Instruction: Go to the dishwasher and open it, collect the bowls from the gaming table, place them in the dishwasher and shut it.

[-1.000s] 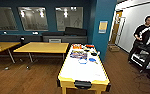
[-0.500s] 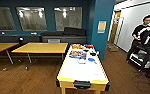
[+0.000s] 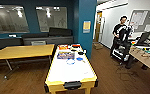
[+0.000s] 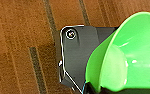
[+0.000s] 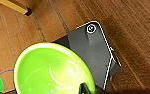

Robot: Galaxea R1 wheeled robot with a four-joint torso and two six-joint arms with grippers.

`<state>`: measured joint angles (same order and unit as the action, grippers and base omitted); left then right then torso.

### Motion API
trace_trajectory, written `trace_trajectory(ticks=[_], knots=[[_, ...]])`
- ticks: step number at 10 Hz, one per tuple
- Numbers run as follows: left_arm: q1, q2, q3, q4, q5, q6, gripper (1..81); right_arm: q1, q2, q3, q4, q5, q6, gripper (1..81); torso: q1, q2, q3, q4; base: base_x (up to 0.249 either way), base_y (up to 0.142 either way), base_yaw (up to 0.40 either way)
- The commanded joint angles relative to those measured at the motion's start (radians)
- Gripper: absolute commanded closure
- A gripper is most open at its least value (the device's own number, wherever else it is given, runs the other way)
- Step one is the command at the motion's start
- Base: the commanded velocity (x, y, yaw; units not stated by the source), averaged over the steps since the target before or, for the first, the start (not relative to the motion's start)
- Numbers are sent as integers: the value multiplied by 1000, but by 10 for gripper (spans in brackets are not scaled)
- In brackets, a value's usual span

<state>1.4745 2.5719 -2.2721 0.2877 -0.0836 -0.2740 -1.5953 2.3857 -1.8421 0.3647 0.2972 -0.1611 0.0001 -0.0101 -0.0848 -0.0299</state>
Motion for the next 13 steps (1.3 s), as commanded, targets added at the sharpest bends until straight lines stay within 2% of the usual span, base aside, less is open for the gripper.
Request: trace_trajectory(ticks=[1, 4, 8, 13], knots=[[-35, -19, -9, 5, 47, 1, 811, 27, -14, -40, -15, -73, -5, 811, 0, 0, 0, 0, 0, 0, -400], [-26, 22, -63, 1, 47, 1, 811, 21, 34, -101, -16, -76, -3, 811, 0, 0, 0, 0, 0, 0, -400], [-15, 79, -107, 11, 48, 3, 811, 11, 68, -130, -16, -96, -5, 811, 0, 0, 0, 0, 0, 0, -400], [-13, 97, -156, 22, 64, 4, 811, -9, 109, -247, -7, -98, 8, 811, 0, 0, 0, 0, 0, 0, -400]])
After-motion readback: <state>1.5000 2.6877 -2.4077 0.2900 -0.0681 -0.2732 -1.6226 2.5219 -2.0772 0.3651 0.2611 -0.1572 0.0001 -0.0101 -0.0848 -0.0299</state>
